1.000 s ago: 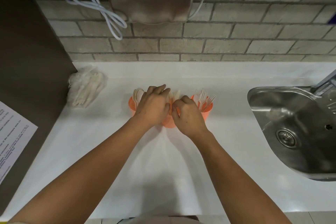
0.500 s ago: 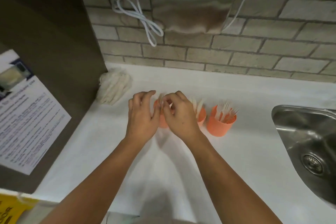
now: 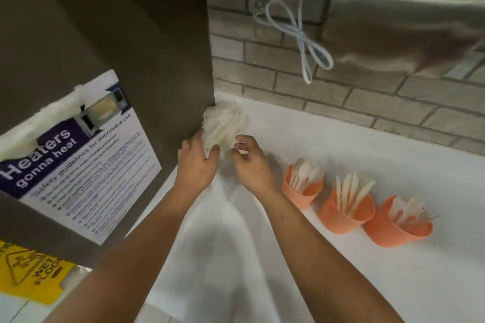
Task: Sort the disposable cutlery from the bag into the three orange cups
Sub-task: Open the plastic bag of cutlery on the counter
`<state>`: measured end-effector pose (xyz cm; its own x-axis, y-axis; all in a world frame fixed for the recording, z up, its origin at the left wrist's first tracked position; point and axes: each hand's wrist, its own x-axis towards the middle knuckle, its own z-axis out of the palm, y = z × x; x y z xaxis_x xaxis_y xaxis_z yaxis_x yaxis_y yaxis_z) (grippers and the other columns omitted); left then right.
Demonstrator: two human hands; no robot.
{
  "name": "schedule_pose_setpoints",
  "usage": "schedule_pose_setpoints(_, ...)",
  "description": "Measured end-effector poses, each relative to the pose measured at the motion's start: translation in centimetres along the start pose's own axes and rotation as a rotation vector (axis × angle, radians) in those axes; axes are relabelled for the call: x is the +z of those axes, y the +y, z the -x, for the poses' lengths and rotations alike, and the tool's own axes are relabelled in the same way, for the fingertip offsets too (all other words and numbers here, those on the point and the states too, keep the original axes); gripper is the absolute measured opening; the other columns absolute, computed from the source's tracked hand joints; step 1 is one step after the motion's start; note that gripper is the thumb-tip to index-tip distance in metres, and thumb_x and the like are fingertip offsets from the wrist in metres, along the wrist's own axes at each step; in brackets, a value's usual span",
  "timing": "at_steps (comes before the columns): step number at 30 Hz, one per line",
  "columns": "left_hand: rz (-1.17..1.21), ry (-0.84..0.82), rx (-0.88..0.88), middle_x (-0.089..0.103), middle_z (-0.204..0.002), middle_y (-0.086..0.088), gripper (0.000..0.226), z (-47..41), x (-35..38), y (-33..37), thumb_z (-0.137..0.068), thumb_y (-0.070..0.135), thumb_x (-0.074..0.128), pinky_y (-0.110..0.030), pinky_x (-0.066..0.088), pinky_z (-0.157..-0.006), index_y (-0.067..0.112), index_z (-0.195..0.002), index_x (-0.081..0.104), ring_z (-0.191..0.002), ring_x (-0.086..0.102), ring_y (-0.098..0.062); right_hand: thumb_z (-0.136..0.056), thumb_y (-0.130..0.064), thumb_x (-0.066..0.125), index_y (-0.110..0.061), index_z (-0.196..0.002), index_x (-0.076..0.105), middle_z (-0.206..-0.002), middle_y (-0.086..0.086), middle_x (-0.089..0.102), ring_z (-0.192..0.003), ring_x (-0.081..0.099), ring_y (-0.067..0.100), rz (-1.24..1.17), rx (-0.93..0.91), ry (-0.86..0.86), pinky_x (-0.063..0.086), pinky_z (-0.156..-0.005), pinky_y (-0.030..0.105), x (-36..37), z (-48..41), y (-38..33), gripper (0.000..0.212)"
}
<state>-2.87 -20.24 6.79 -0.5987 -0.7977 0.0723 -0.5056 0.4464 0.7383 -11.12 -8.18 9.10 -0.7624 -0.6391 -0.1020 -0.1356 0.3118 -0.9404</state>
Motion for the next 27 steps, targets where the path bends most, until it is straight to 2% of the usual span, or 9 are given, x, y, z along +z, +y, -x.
schedule_pose_setpoints(6, -0.007, -0.094, -0.080, 0.040, -0.155, -0.018, 0.066, -6.0, 0.3, -2.4, -0.102, 0.037, 0.058, -0.046, 0.033, -0.116, 0.017, -0.159, 0.031, -0.140, 0.041, -0.041, -0.085, -0.044, 0.056, -0.036, -0.137, 0.051, -0.141, 0.006, 0.058, -0.122, 0.062, 0.027, -0.095, 0.216, -0.043, 0.053, -0.104, 0.050, 2.6, -7.4, 2.1, 0.054)
schedule_pose_setpoints(10, -0.017, -0.142, -0.092, 0.038, -0.157, -0.013, 0.066, -9.6, 1.3, -4.0, -0.103, 0.034, 0.057, -0.042, 0.036, -0.115, 0.022, -0.161, 0.028, -0.141, 0.044, -0.034, -0.100, -0.034, 0.057, -0.029, -0.150, 0.044, -0.145, 0.002, 0.053, -0.114, 0.056, 0.020, -0.099, 0.314, -0.029, 0.050, -0.100, 0.038, 3.7, -10.9, 1.7, 0.053)
schedule_pose_setpoints(13, -0.051, -0.175, -0.086, 0.041, -0.157, -0.011, 0.065, -11.7, 2.6, -5.0, -0.104, 0.032, 0.055, -0.042, 0.035, -0.116, 0.022, -0.162, 0.027, -0.143, 0.044, -0.033, -0.105, -0.030, 0.053, -0.025, -0.158, 0.035, -0.148, 0.003, 0.048, -0.114, 0.049, 0.018, -0.118, 0.383, -0.053, 0.037, -0.091, 0.029, 4.6, -13.5, 2.4, 0.056)
schedule_pose_setpoints(16, -0.102, -0.210, -0.114, 0.047, -0.152, -0.017, 0.063, -13.1, 4.4, -5.6, -0.105, 0.031, 0.052, -0.038, 0.040, -0.109, 0.017, -0.161, 0.028, -0.135, 0.051, -0.035, -0.104, -0.036, 0.055, -0.027, -0.161, 0.027, -0.163, 0.003, 0.036, -0.142, 0.042, 0.027, -0.171, 0.457, -0.097, 0.036, -0.108, 0.036, 5.6, -14.9, 2.8, 0.064)
schedule_pose_setpoints(18, -0.178, -0.222, -0.091, 0.054, -0.145, -0.019, 0.061, -13.7, 5.4, -6.3, -0.104, 0.032, 0.052, -0.039, 0.046, -0.104, 0.015, -0.159, 0.032, -0.128, 0.057, -0.037, -0.104, -0.035, 0.056, -0.025, -0.162, 0.025, -0.163, 0.001, 0.035, -0.144, 0.041, 0.026, -0.268, 0.495, -0.120, 0.035, -0.115, 0.039, 6.1, -15.3, 3.3, 0.066)
schedule_pose_setpoints(19, -0.221, -0.232, -0.067, 0.058, -0.140, -0.019, 0.057, -13.8, 5.7, -6.8, -0.104, 0.032, 0.053, -0.039, 0.048, -0.102, 0.014, -0.156, 0.037, -0.124, 0.060, -0.036, -0.104, -0.034, 0.056, -0.023, -0.161, 0.028, -0.161, 0.001, 0.039, -0.140, 0.045, 0.024, -0.317, 0.502, -0.131, 0.039, -0.113, 0.039, 6.3, -15.4, 3.5, 0.064)
schedule_pose_setpoints(21, -0.261, -0.239, -0.020, 0.064, -0.131, -0.019, 0.050, -13.8, 6.2, -7.6, -0.102, 0.029, 0.056, -0.039, 0.051, -0.098, 0.011, -0.147, 0.046, -0.117, 0.063, -0.036, -0.104, -0.033, 0.056, -0.020, -0.152, 0.043, -0.151, 0.006, 0.053, -0.127, 0.056, 0.023, -0.384, 0.509, -0.156, 0.050, -0.096, 0.034, 6.6, -15.2, 3.9, 0.052)
schedule_pose_setpoints(23, -0.266, -0.232, -0.002, 0.065, -0.130, -0.020, 0.048, -13.3, 6.4, -8.1, -0.100, 0.028, 0.059, -0.038, 0.052, -0.097, 0.009, -0.142, 0.048, -0.117, 0.063, -0.037, -0.103, -0.033, 0.057, -0.019, -0.139, 0.057, -0.141, 0.009, 0.061, -0.122, 0.061, 0.024, -0.380, 0.506, -0.164, 0.053, -0.084, 0.031, 6.9, -14.6, 4.2, 0.039)
schedule_pose_setpoints(27, -0.329, -0.235, 0.007, 0.059, -0.136, -0.017, 0.055, -10.1, 6.6, -8.9, -0.100, 0.037, 0.058, -0.036, 0.051, -0.099, 0.011, -0.147, 0.043, -0.122, 0.061, -0.034, -0.101, -0.031, 0.053, -0.020, -0.133, 0.063, -0.131, 0.005, 0.069, -0.117, 0.066, 0.023, -0.343, 0.471, -0.157, 0.055, -0.082, 0.032, 6.7, -12.0, 4.8, 0.035)
